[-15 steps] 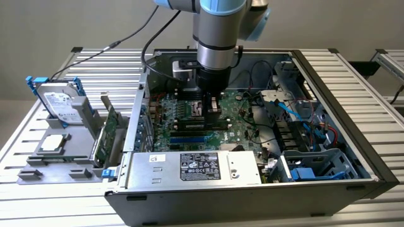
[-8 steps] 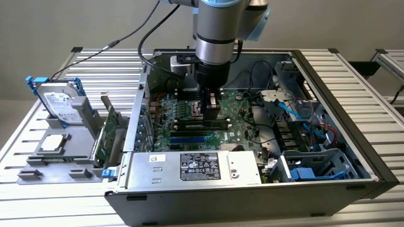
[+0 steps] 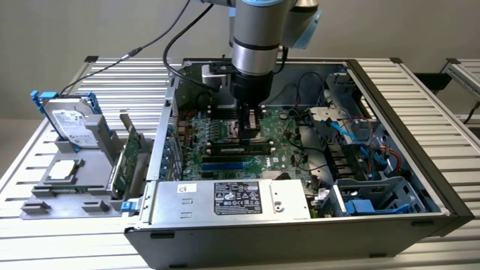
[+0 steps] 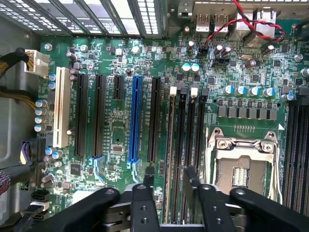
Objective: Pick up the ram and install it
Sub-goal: 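Insert the ram into the slot, then press down the ram until it locks into place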
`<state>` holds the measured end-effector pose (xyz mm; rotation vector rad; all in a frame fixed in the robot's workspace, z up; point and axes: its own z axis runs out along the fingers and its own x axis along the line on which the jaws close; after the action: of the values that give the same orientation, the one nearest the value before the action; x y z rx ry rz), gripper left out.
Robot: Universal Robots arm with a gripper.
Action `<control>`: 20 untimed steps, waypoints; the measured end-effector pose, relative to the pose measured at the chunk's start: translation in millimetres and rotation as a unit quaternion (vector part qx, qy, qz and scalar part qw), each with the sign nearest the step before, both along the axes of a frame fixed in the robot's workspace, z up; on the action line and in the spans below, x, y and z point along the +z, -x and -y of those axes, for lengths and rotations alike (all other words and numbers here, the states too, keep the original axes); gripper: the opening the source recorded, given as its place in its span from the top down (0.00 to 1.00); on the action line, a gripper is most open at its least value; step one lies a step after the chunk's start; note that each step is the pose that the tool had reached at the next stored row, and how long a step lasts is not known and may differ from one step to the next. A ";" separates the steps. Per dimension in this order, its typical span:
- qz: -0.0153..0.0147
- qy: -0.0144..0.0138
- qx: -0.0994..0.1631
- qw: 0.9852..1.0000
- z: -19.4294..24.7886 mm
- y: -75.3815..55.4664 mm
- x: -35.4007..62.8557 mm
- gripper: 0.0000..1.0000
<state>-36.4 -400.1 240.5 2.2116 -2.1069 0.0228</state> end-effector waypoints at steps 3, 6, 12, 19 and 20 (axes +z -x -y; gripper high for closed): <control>0.000 0.000 0.000 1.000 0.0 0.0 0.0 0.76; 0.000 0.000 0.000 1.000 0.0 0.0 0.0 0.87; 0.000 0.000 0.000 1.000 0.0 0.0 0.0 0.89; 0.000 0.000 0.000 1.000 0.0 0.0 -0.1 0.89; 0.000 0.000 0.000 1.000 0.0 0.0 -1.2 0.89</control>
<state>-36.4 -400.2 239.3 2.2110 -2.1065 0.0237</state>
